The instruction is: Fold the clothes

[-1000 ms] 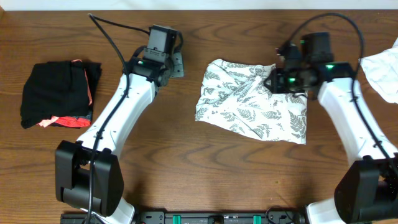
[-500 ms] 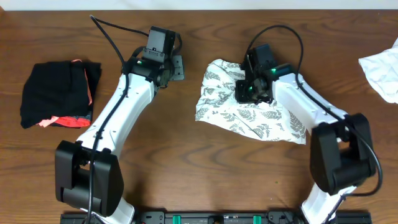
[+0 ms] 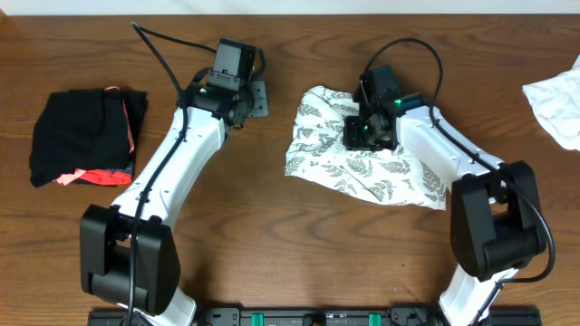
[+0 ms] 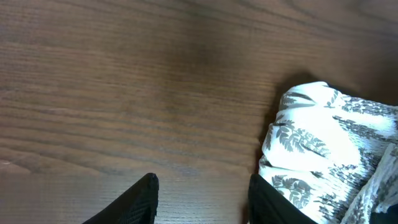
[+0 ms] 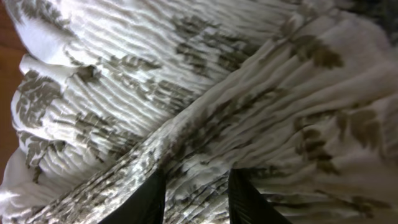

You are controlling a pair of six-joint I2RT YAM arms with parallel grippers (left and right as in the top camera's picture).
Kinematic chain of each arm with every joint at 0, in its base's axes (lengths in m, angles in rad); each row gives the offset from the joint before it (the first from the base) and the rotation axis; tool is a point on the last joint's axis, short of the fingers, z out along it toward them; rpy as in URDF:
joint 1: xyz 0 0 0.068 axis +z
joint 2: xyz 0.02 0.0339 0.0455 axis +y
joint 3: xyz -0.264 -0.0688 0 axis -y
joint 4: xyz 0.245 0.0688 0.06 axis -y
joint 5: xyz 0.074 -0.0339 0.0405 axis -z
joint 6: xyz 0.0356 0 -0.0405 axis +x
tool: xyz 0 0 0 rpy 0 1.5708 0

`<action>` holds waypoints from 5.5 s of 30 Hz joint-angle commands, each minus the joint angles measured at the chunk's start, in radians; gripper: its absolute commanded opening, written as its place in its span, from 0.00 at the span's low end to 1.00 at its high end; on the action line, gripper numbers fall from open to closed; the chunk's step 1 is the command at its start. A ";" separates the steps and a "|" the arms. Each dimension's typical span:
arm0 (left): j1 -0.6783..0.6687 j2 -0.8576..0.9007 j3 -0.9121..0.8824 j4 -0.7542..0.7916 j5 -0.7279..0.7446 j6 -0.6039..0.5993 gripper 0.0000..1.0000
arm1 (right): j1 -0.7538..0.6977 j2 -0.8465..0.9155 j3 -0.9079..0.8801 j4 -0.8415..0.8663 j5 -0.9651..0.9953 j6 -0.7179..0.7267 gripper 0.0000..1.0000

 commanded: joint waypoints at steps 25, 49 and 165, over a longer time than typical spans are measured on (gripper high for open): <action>0.001 0.007 0.012 -0.003 0.002 -0.004 0.47 | -0.090 -0.018 0.053 0.028 -0.031 0.064 0.31; 0.001 0.007 0.012 -0.003 -0.009 0.000 0.47 | -0.247 -0.304 0.053 -0.384 0.052 -0.030 0.01; -0.045 0.007 0.012 -0.038 0.068 0.000 0.48 | -0.390 -0.291 -0.203 -0.389 0.329 -0.032 0.04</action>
